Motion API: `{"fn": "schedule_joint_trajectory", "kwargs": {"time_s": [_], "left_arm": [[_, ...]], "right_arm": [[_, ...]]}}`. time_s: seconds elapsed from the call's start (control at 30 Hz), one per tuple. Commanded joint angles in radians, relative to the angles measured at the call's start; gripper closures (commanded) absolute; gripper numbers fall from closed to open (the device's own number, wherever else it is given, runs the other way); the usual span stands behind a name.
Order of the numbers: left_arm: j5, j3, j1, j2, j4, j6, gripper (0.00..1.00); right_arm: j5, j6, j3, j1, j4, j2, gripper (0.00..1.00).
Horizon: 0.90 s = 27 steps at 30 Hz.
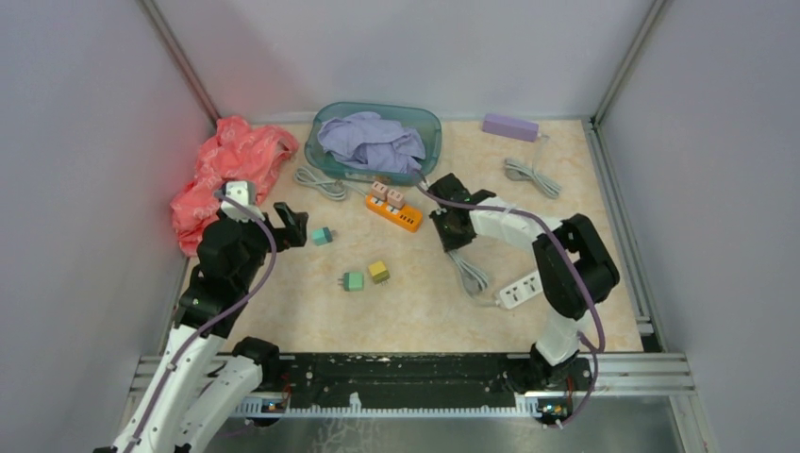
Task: Insert the plug
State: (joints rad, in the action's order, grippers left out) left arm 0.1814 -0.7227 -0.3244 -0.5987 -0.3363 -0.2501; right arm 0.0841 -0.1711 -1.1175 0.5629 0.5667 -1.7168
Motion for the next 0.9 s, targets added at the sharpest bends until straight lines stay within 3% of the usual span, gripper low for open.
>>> {"fn": "schedule_joint_trajectory", "kwargs": {"time_s": [0.0, 0.47, 0.87], "left_arm": [[-0.020, 0.005, 0.014, -0.004, 0.020, -0.007, 0.00], [-0.069, 0.019, 0.046, -0.024, 0.021, -0.046, 0.00], [-0.071, 0.019, 0.078, -0.036, 0.019, -0.051, 0.00]], "right_arm": [[-0.037, -0.033, -0.101, 0.066, -0.043, -0.043, 0.86], [-0.121, 0.098, -0.321, 0.202, -0.179, -0.196, 0.87], [-0.249, 0.183, -0.483, 0.216, -0.379, -0.339, 0.88]]}}
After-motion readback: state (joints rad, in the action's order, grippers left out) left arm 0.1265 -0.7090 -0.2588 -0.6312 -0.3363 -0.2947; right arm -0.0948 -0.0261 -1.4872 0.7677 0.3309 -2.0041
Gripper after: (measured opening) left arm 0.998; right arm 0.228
